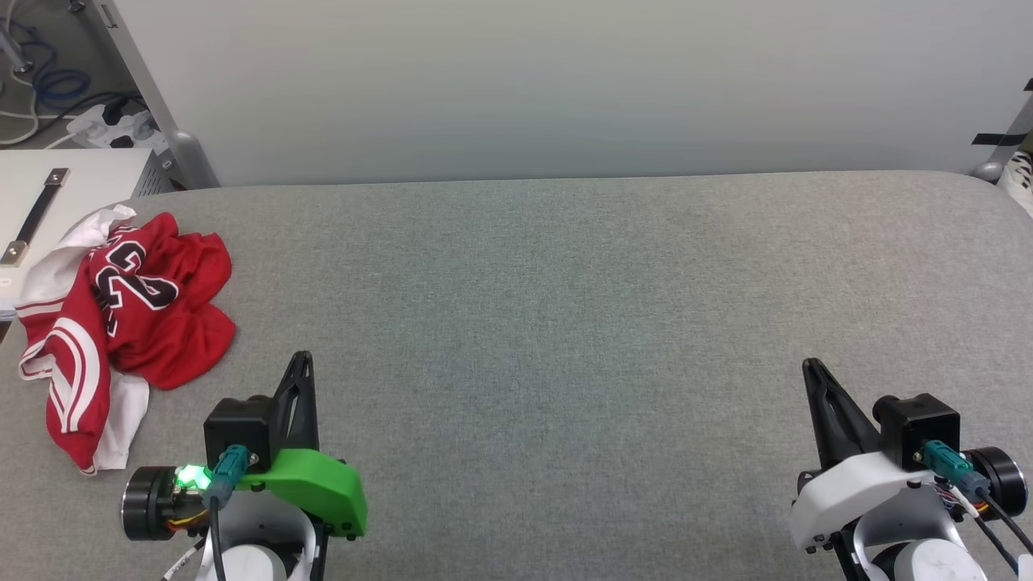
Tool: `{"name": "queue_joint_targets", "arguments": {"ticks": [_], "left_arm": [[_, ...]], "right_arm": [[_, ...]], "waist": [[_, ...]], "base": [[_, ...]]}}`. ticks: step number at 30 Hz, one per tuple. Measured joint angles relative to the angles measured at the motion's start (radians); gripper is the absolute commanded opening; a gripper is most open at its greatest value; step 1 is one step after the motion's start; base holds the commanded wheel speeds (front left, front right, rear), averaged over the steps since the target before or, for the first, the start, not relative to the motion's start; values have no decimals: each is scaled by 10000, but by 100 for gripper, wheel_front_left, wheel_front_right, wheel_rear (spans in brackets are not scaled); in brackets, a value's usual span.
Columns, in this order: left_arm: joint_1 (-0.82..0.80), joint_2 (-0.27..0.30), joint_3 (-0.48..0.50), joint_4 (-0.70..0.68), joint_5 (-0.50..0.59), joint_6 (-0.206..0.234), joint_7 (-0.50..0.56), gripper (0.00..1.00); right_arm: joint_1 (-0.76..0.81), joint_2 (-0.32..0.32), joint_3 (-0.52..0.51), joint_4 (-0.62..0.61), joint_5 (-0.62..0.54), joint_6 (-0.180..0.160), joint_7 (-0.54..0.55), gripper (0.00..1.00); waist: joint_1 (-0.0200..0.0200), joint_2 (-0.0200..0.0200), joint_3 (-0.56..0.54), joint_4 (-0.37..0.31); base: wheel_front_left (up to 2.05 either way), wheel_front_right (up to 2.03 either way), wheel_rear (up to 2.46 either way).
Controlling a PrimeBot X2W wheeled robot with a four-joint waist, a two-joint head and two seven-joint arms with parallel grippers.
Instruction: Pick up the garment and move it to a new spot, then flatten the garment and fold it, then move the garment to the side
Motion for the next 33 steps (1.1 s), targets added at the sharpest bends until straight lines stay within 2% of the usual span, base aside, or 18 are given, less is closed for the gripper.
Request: {"name": "queue_joint_targets", "arguments": {"ticks": [2, 3, 4, 5, 6, 33], "left_arm": [[0, 0, 4, 0, 0, 0, 0, 0], [-2, 2, 4, 2, -4, -2, 0, 100], [-5, 2, 4, 2, -6, -2, 0, 100], [-5, 4, 4, 2, -6, -2, 0, 0], [-5, 4, 4, 2, -6, -2, 0, 100], [1, 4, -222, 278, -443, -6, -451, 100]], "right_arm": [[0, 0, 0, 0, 0, 0, 0, 0], [-1, 0, 0, 2, 6, 0, 0, 100], [-1, 0, -4, 4, 8, 0, 0, 100], [-1, 0, -6, 6, 8, 0, 0, 0], [-1, 0, -6, 6, 8, 0, 0, 100], [0, -2, -146, 205, 324, 0, -458, 100]], "waist": [[0, 0, 0, 0], [0, 0, 0, 0], [0, 0, 0, 0], [0, 0, 0, 0], [0, 0, 0, 0], [0, 0, -130, 12]], "base": [[0, 0, 0], [0, 0, 0], [0, 0, 0], [0, 0, 0], [0, 0, 0], [0, 0, 0]]}}
